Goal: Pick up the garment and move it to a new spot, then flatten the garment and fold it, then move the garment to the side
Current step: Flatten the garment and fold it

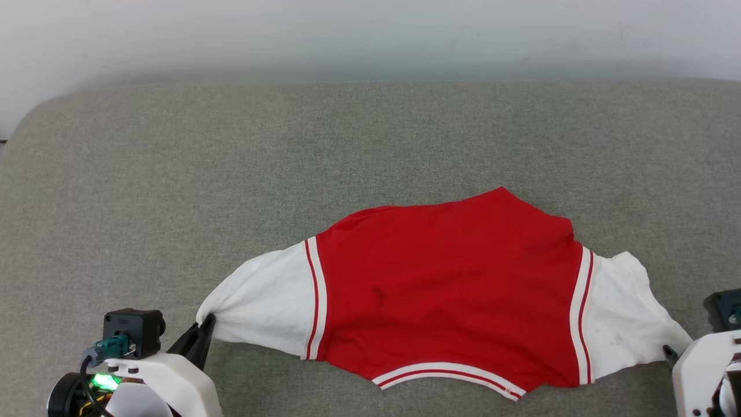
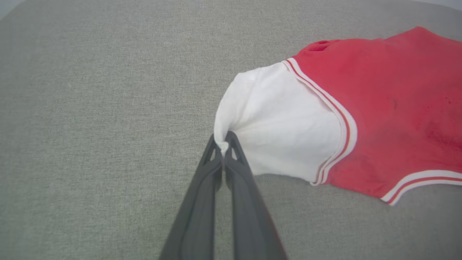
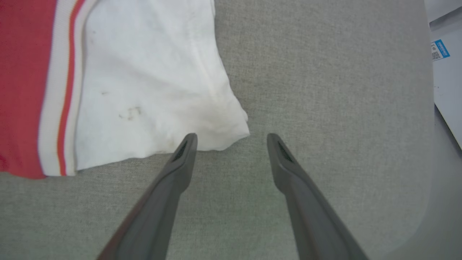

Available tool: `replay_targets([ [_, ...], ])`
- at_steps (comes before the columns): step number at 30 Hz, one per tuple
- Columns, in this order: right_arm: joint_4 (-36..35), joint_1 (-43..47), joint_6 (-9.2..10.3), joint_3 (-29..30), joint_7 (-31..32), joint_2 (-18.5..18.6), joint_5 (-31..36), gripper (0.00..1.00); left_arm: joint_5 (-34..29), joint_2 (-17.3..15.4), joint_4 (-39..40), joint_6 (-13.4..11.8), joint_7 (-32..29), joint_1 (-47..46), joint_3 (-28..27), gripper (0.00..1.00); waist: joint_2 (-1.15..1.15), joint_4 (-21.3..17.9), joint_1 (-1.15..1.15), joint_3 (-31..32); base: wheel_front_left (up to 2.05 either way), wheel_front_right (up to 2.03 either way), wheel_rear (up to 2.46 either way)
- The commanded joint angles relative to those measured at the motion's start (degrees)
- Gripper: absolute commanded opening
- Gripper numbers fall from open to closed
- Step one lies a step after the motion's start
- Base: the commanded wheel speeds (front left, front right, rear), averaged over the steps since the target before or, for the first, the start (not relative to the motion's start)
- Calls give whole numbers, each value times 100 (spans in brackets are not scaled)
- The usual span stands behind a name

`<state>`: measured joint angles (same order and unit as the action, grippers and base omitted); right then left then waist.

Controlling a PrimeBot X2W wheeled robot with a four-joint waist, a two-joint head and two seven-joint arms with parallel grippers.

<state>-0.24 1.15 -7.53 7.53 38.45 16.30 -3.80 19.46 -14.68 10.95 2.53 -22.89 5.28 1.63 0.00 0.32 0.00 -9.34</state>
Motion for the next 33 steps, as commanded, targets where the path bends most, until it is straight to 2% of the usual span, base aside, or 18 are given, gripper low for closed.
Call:
replay_targets([
  [1, 13, -136, 8, 1, 147, 102, -108, 100, 23, -37, 82, 19, -40, 35, 12, 0, 0, 35, 0, -49, 0, 0, 0],
  [8, 343, -397, 8, -123, 543, 425, -436, 100, 5, -53, 299, 13, -145, -31, 99, 0, 0, 131, 0, -201, 0, 0, 0],
  [19, 1260, -632, 5, -425, 372, 309, -419, 100, 18, -110, 375, 35, -223, -231, 213, 0, 0, 298, 0, -456, 0, 0, 0],
  [21, 1422, -606, 4, -500, 413, 262, -492, 29, 24, -113, 370, 19, -231, -233, 223, 0, 0, 315, 0, -465, 0, 0, 0],
  [22, 1493, -586, 4, -537, 432, 240, -525, 0, 28, -112, 362, 11, -235, -239, 224, 0, 0, 319, 0, -458, 0, 0, 0],
  [28, 1617, -588, 6, -493, 282, 322, -627, 0, 35, -112, 330, -47, -188, -178, 196, 0, 0, 292, 0, -294, 0, 0, 0],
  [33, 1348, -799, 10, -355, -27, 501, -612, 0, 43, -164, 412, -75, -108, -130, 111, 0, 0, 191, 0, -7, 0, 0, 0],
])
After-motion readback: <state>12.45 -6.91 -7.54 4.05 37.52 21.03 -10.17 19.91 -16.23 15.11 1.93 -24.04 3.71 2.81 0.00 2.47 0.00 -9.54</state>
